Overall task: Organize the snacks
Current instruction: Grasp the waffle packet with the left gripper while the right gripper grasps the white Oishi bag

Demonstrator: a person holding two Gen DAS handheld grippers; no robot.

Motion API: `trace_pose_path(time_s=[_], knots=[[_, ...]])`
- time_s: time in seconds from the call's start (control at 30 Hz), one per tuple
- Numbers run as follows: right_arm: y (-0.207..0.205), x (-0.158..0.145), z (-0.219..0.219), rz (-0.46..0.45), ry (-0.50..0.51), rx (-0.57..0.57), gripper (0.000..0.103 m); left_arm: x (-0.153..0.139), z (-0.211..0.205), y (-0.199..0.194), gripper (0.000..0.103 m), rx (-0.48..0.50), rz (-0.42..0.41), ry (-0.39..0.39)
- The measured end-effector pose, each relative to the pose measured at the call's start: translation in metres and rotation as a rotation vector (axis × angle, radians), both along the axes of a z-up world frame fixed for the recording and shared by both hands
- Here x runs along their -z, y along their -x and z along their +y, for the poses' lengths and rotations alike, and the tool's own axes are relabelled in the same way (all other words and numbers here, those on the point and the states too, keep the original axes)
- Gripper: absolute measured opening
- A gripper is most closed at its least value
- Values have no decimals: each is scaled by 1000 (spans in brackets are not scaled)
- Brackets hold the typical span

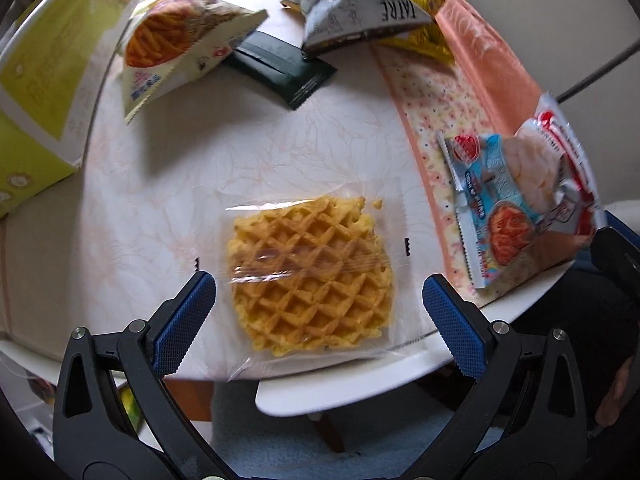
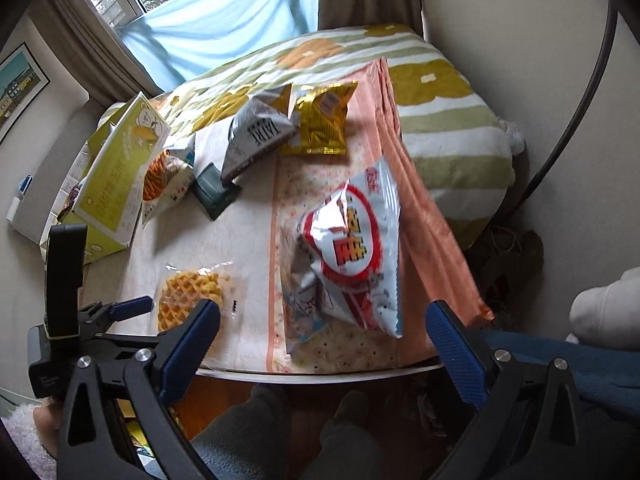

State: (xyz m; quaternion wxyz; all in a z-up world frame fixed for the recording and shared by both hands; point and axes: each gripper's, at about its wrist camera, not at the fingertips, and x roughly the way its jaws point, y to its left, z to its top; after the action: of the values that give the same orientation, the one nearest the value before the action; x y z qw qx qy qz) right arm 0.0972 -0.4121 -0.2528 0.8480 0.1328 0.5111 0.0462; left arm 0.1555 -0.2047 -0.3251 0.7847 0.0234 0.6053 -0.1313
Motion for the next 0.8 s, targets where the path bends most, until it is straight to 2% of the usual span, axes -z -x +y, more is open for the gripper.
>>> trace_pose_path(time_s=[0.37, 0.43, 0.67, 0.8], knots=[[-8, 20, -1, 24, -36, 16, 102, 24, -16, -11, 103, 35, -15, -84], [-10, 23, -1, 21, -45, 24, 102, 30, -19, -13, 103, 44, -1, -78], [-21, 33, 1, 26, -70, 50, 102, 37, -28, -12, 103, 66, -32, -94], [-25, 38, 3, 25, -44, 69, 102, 34, -28, -5, 97, 89, -46, -93]])
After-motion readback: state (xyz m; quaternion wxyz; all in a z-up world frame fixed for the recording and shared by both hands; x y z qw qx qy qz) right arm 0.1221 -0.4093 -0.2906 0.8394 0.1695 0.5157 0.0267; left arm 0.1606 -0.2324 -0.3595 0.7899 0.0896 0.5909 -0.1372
